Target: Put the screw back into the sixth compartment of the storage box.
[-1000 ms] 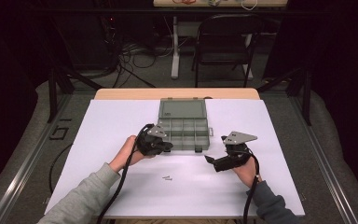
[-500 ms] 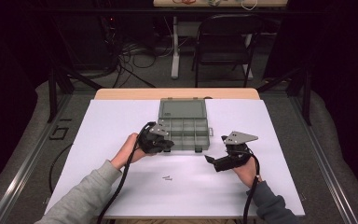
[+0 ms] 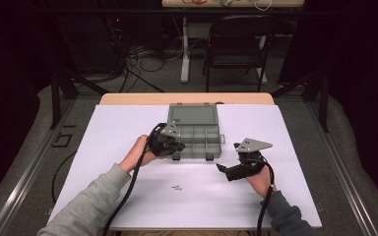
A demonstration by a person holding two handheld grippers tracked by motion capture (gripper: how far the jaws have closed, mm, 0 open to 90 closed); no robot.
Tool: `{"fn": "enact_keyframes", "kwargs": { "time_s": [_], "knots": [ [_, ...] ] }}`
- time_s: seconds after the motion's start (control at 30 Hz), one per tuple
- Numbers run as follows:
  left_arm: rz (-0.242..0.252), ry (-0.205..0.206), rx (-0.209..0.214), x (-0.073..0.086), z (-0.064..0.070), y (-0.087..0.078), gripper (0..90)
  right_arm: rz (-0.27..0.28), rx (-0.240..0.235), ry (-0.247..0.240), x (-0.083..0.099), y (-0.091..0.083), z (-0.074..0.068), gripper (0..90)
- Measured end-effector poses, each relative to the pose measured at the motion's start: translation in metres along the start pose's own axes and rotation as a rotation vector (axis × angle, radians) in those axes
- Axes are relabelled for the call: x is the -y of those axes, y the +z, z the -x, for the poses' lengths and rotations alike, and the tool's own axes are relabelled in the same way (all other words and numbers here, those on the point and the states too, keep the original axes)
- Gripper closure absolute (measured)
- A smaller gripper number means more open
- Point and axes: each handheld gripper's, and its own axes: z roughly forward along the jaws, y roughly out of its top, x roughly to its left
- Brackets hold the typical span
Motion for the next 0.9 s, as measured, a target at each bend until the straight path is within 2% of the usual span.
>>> {"fn": "enact_keyframes", "kwargs": {
  "time_s": [0.5, 0.9],
  "knots": [
    [-0.054, 0.012, -0.014, -0.012, -0.011, 0.011, 87.7, -0.004, 0.002, -0.001, 0.0, 0.0, 0.0, 0.0],
    [-0.089, 0.0, -0.019, -0.012, -0.017, 0.023, 87.7, -0.008, 0.0, -0.003, 0.0, 0.0, 0.001, 0.0]
  ]
}}
